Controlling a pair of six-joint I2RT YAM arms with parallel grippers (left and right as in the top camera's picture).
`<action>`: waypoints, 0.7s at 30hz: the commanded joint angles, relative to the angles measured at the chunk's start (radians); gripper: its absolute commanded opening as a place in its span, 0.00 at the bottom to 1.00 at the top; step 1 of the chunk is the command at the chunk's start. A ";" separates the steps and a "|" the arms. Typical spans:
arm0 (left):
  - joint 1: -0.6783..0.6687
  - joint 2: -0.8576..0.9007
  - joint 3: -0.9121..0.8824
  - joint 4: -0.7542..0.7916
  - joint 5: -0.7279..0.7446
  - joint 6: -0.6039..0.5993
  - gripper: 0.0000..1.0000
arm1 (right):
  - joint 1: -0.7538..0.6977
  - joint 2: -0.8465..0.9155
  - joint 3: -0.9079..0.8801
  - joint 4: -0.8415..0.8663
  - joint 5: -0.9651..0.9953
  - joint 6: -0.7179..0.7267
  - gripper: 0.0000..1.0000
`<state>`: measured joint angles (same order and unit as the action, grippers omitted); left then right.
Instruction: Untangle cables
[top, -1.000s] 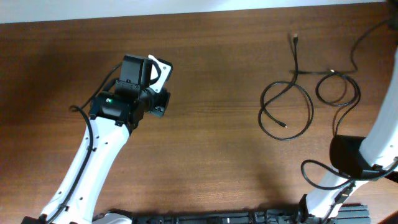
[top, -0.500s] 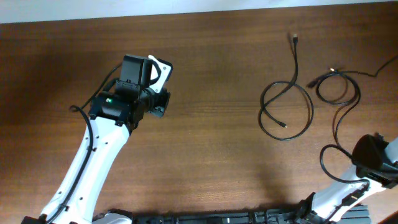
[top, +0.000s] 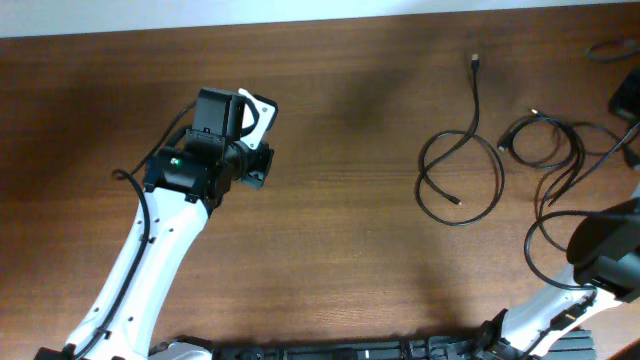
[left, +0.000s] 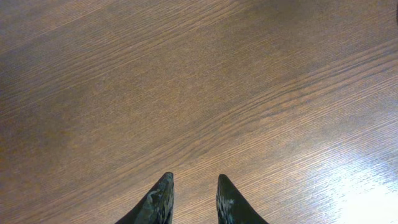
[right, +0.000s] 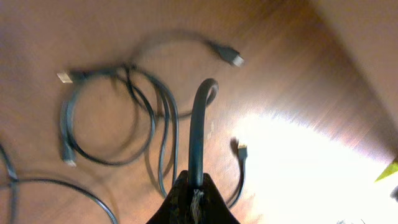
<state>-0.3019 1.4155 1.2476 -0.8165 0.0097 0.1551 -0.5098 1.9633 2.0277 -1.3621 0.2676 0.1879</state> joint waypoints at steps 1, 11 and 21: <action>-0.001 -0.017 0.011 -0.001 -0.006 -0.012 0.24 | -0.003 -0.008 -0.093 0.027 0.013 0.012 0.06; -0.001 -0.017 0.011 -0.001 0.005 -0.013 0.24 | -0.068 -0.008 -0.108 0.034 -0.033 0.012 0.97; -0.001 -0.017 0.011 -0.001 0.006 -0.012 0.24 | -0.066 -0.008 -0.108 0.019 -0.309 0.011 1.00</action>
<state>-0.3019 1.4155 1.2476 -0.8169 0.0105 0.1555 -0.5781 1.9636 1.9240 -1.3365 0.0914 0.1909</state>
